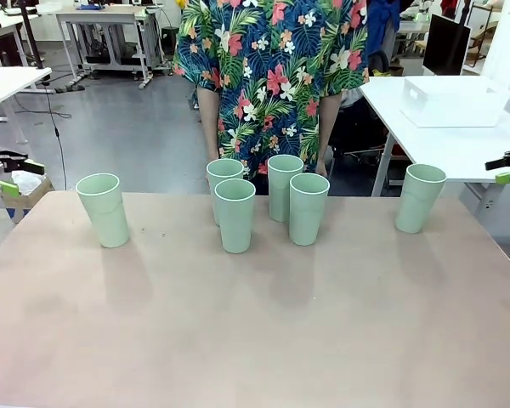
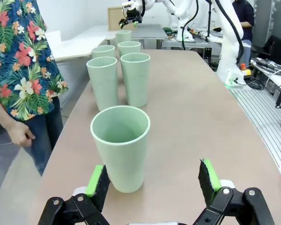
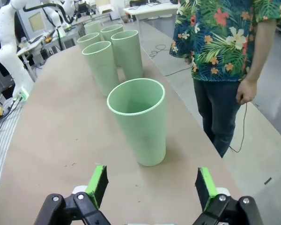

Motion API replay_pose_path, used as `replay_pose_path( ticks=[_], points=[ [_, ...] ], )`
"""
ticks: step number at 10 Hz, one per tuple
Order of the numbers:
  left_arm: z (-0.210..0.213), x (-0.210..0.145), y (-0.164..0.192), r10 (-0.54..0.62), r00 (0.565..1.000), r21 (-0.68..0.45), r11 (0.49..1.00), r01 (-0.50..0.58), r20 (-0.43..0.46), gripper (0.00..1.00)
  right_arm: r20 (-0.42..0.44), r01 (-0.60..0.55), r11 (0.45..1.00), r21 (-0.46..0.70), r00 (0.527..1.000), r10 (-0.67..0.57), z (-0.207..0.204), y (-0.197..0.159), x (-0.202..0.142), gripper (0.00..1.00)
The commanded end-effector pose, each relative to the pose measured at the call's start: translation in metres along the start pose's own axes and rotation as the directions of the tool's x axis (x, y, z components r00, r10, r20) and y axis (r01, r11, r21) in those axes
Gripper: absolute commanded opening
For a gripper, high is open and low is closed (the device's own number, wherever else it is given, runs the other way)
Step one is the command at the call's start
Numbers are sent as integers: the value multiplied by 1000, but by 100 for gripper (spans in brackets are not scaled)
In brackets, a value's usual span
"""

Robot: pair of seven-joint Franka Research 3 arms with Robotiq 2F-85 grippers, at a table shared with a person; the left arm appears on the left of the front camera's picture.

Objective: Stack the cups and store them in the basket.
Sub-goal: Pick up two Reusable plastic cups , one in each hand.

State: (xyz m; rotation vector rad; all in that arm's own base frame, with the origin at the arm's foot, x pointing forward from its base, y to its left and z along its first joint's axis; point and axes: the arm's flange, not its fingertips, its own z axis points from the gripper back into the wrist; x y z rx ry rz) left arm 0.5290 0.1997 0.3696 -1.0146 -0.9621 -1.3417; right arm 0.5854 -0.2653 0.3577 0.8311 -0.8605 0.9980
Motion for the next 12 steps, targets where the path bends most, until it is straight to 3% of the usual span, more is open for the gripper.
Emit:
replay_pose_path(
  ticks=[1, 2, 6, 7, 12],
  points=[
    [5, -11, 14, 13, 1000, 19, 1000, -13, 28, 100, 18, -5, 1000, 16, 1000, 5, -12, 8, -11, 100],
    [0, 0, 0, 0, 1000, 0, 1000, 0, 0, 100, 0, 0, 1000, 0, 1000, 0, 0, 0, 0, 100],
    [0, -8, 4, 7, 1000, 1, 1000, -7, 2, 100, 4, 7, 1000, 6, 1000, -7, -3, 0, -6, 100],
    [-2, -29, 28, 48, 998, -1, 999, -48, 39, 100, 60, -15, 999, 40, 998, 13, -24, -8, -22, 100],
    [-27, -75, 49, -36, 990, -58, 997, 44, 137, 100, 269, -103, 981, 165, 962, 56, -61, -16, -75, 100]
  ],
)
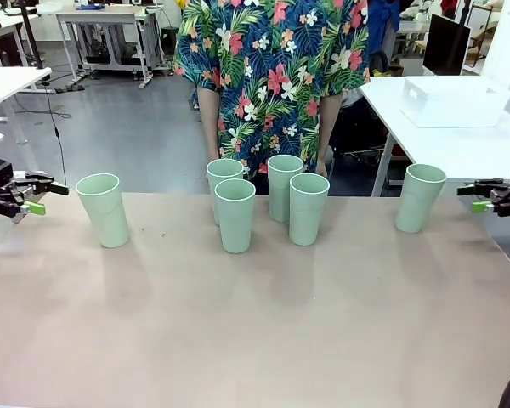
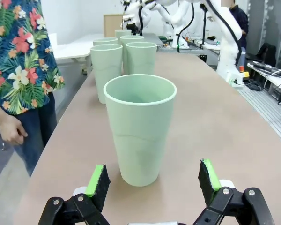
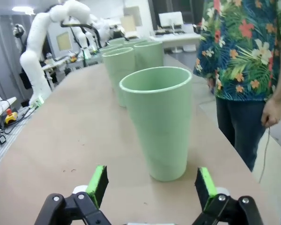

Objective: Stack the cups and store them in the basket.
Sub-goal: Pick up two Reusable plastic cups , one in each hand.

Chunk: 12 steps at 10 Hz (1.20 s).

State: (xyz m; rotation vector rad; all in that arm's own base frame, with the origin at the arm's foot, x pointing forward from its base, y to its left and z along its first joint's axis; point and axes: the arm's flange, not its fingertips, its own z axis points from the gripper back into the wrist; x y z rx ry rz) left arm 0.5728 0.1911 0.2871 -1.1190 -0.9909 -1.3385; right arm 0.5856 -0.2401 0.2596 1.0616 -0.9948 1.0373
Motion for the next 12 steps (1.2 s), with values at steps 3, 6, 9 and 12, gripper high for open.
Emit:
replay_pose_path(
  ticks=[3, 6, 9, 12],
  points=[
    [-5, -14, 7, -72, 992, -22, 997, 75, 100, 100, 117, -28, 1000, 11, 993, 26, -27, -10, -12, 100],
    [-17, -21, 7, -65, 991, -23, 997, 68, 121, 100, 150, -44, 999, -27, 988, 47, -49, -9, -12, 100],
    [-19, -19, 7, -98, 985, 6, 995, 98, 140, 100, 174, -58, 997, -53, 982, 67, -59, -7, -12, 100],
    [-19, -19, 11, -98, 986, 2, 995, 98, 135, 100, 169, -58, 997, -55, 983, 67, -63, -6, -12, 100]
  ],
)
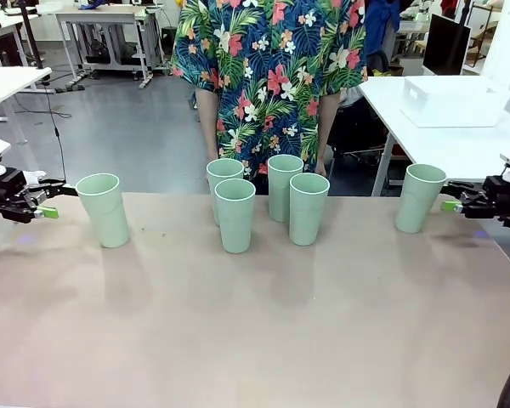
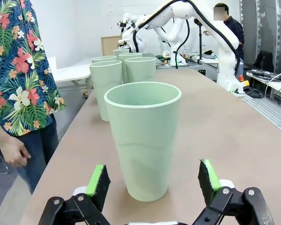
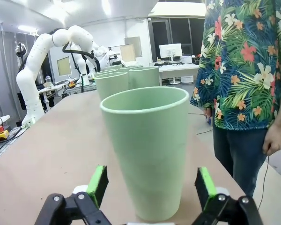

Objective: Stack the cups and store them in the basket.
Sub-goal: Pick up two Reusable plastic cups , one in each hand.

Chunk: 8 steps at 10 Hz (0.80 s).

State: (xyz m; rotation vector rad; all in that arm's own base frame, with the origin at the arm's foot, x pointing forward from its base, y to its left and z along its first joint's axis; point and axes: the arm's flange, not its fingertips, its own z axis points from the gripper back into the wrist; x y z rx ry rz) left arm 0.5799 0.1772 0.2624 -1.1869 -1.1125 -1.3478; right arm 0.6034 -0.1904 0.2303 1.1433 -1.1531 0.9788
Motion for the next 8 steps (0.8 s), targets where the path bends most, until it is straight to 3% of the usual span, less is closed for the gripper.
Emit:
replay_pose_path(
  ticks=[1, 8],
  points=[
    [-2, 1, 3, -31, 999, -1, 1000, 31, 21, 100, 12, -26, 998, -52, 1000, 27, -8, 8, 4, 100],
    [-36, -11, 13, -3, 999, -3, 1000, 3, 49, 100, 39, -47, 996, -76, 998, 50, -19, 7, -3, 100]
  ],
)
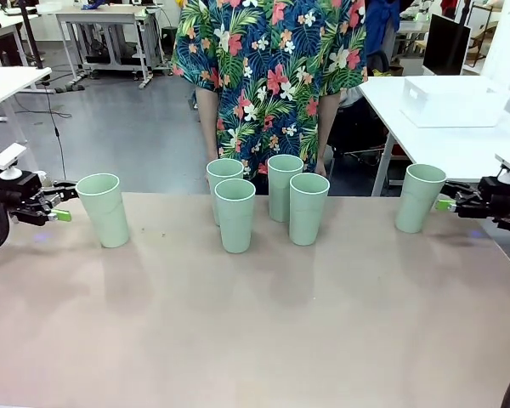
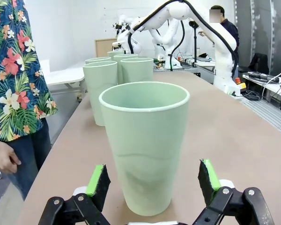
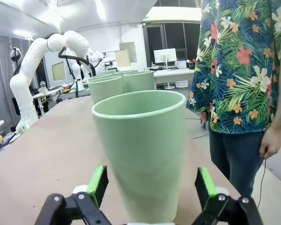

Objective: Stack the cups and store them in the basket.
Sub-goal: Pick up two Reusable plastic cups , one in each hand.

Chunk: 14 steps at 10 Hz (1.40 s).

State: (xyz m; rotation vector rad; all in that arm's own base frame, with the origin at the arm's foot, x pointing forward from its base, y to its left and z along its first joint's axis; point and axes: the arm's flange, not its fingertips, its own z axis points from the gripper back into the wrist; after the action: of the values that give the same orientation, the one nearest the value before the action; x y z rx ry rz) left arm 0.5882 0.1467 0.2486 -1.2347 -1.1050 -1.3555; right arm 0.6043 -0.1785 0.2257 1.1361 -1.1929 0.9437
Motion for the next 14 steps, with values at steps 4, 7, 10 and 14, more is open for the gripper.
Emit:
replay_pose_path(
  ticks=[4, 7, 10, 14],
  points=[
    [-18, -6, 4, -10, 998, 19, 1000, 9, 61, 100, -8, -43, 998, -35, 999, 43, -14, 6, -2, 100],
    [-27, -6, 2, -16, 998, 3, 1000, 15, 55, 100, -4, -36, 999, -40, 999, 35, -10, 9, -3, 100],
    [-38, -9, 0, -14, 998, -11, 1000, 15, 57, 100, -7, -33, 999, -33, 999, 33, -11, 11, -6, 100],
    [-52, -14, 5, -24, 997, 16, 1000, 23, 68, 100, -1, -30, 999, -35, 1000, 30, -15, 14, -9, 100]
  ],
)
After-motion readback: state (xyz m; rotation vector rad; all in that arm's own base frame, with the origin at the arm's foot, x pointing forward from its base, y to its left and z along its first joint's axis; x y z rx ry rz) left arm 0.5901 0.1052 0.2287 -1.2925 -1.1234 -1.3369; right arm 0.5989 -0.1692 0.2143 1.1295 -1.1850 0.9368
